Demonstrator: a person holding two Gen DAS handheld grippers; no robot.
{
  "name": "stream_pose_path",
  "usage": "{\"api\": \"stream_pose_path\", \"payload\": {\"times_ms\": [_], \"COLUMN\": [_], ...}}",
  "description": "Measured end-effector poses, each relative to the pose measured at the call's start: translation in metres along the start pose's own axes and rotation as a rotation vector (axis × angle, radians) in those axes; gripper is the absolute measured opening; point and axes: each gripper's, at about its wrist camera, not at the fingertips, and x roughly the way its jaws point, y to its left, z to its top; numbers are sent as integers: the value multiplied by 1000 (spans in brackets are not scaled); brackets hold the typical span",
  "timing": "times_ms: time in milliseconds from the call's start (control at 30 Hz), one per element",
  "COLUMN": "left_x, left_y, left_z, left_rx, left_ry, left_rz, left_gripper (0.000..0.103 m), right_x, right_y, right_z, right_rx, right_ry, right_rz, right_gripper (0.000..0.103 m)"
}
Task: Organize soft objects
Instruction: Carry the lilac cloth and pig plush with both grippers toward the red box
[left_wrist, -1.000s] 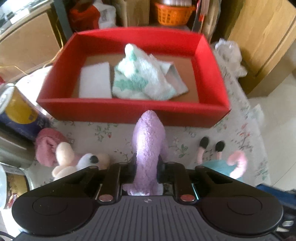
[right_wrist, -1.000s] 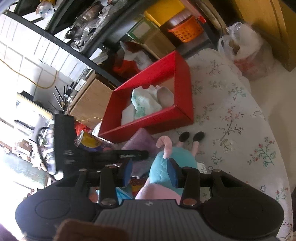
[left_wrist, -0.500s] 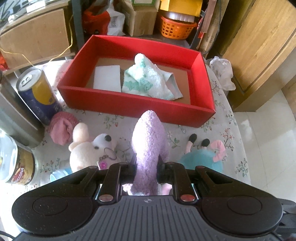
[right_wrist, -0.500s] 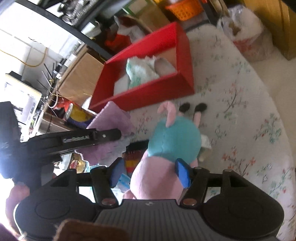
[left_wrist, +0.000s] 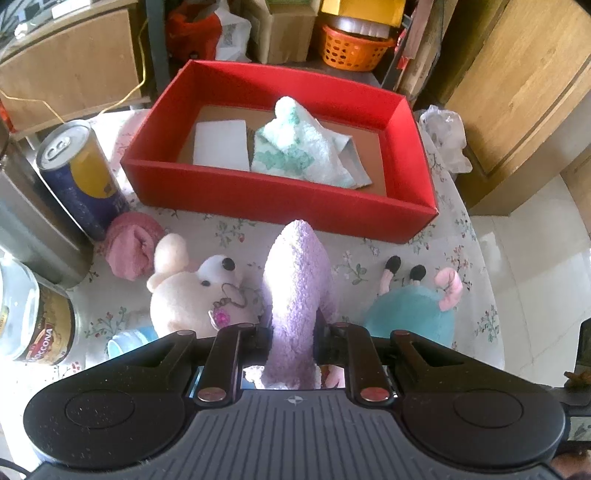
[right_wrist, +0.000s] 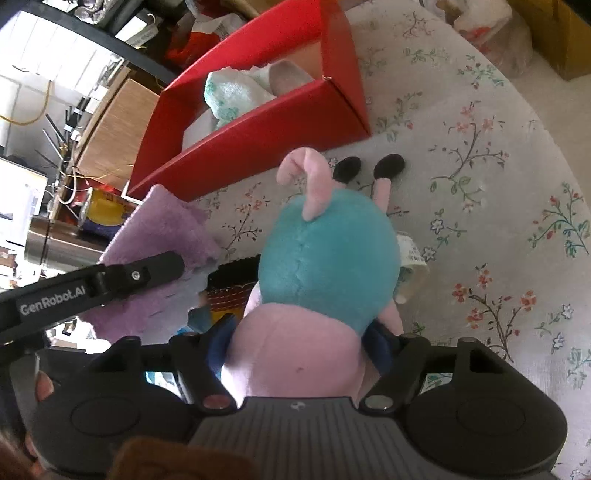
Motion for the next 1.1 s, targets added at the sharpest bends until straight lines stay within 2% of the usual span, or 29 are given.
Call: {"api": "stream_pose_path", "payload": {"times_ms": [167,300,633,933,1100], "left_x": [-2,-5,-21,-69,-85], "left_y": [-7,-8,-16,-16,-20], "left_z": [-3,-5,-28,-25,-21], "left_rx": [18,11,7,-40,-38], "left_ry": [2,-4,-4,-124,-172], "left_rz": [0,4,-38,-129,-147], "left_gripper": [18,18,18,18,18], "right_x": [-8,-27,-64,-93,-111], "right_y": [0,2,-7,1,5], "right_z": [-4,-5,-10,-10,-10], "right_rx": [-26,-46,-25,-29,-31], "right_ry": [-24,-76,-176,-266,-318], "right_rz": [40,71,72,118,146], "right_gripper": [38,38,38,38,38]}}
